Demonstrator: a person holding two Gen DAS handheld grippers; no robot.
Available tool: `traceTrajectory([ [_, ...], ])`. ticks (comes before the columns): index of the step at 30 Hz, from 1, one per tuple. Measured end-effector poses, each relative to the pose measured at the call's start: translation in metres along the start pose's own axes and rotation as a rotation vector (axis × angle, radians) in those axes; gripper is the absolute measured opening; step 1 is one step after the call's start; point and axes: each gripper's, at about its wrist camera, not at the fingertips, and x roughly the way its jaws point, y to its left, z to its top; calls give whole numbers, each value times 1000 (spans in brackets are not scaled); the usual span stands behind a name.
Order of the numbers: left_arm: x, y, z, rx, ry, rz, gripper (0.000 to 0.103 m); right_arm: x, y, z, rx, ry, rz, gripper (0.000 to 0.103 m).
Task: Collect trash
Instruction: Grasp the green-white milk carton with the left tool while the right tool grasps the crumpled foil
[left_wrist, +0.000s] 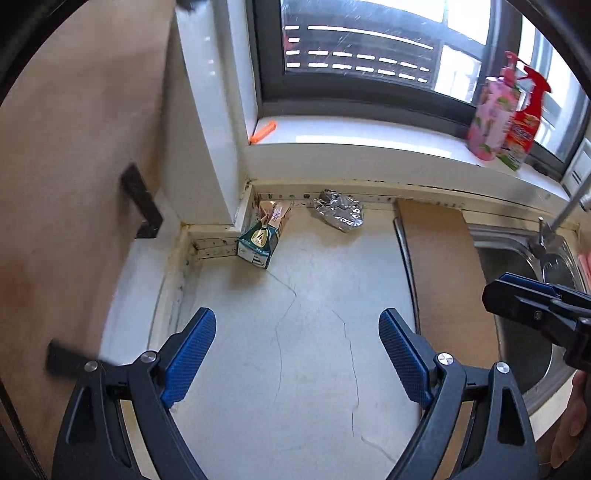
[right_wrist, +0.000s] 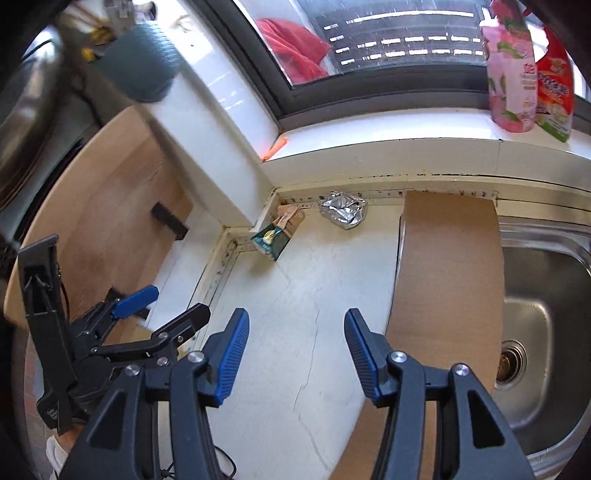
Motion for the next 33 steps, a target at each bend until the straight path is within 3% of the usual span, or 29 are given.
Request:
traceTrajectory([
  [3, 32, 7, 16, -6, 29, 10, 89, 32, -14, 25, 28, 28, 7, 56],
  [6, 69, 14, 36, -3, 62, 2, 89, 64, -28, 48, 67, 45, 13, 71],
  [20, 182, 28, 72, 17, 154, 50, 88, 169, -80, 108, 193, 123, 33, 71],
  [33, 228, 31, 76, 2, 177, 49, 81, 217, -99, 127, 211, 155, 54, 71],
])
